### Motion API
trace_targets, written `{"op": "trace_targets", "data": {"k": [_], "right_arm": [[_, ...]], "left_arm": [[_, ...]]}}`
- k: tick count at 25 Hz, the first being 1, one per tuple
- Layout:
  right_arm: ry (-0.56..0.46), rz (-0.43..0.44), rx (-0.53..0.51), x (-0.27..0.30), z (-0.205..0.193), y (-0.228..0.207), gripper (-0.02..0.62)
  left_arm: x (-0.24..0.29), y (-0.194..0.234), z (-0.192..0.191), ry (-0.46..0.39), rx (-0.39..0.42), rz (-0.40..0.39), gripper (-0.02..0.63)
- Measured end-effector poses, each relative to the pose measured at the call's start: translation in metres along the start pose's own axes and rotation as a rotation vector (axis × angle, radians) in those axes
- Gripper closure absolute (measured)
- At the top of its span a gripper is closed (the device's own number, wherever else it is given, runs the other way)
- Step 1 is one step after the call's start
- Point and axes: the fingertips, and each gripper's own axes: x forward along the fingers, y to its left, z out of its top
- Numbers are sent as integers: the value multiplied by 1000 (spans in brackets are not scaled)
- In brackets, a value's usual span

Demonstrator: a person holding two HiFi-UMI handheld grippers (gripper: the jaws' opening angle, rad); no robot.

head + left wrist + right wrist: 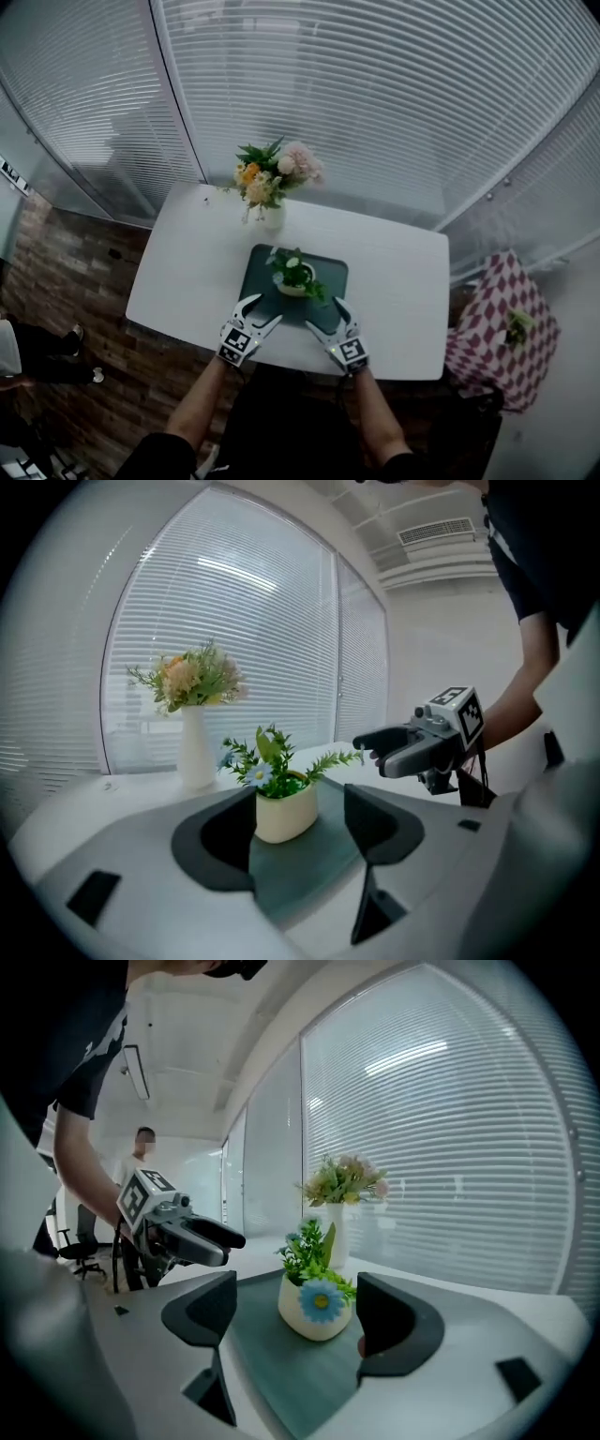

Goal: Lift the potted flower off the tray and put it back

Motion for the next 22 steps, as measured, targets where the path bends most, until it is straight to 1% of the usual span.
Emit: {"op": "trace_targets", "data": {"k": [6, 10, 13, 17, 20, 22], "right_arm": [[-70, -15, -41, -43, 21, 22, 219], [-118, -33, -35, -69, 35, 32, 219], [-125, -49, -24, -87, 40, 39, 219], [-167, -102, 4, -107, 52, 41, 219], [-192, -136, -15, -122, 60, 48, 219], [-185, -166, 7, -131, 63, 53, 219]], "left_arm": [[-35, -26, 20, -74, 4, 67, 324], [-58, -42, 32, -119, -2, 94, 324], [-74, -51, 37, -164, -20, 115, 324], [-95, -59, 51, -202, -12, 141, 324], [-114, -63, 63, -235, 10, 170, 324], [-127, -64, 73, -261, -5, 183, 324]]}}
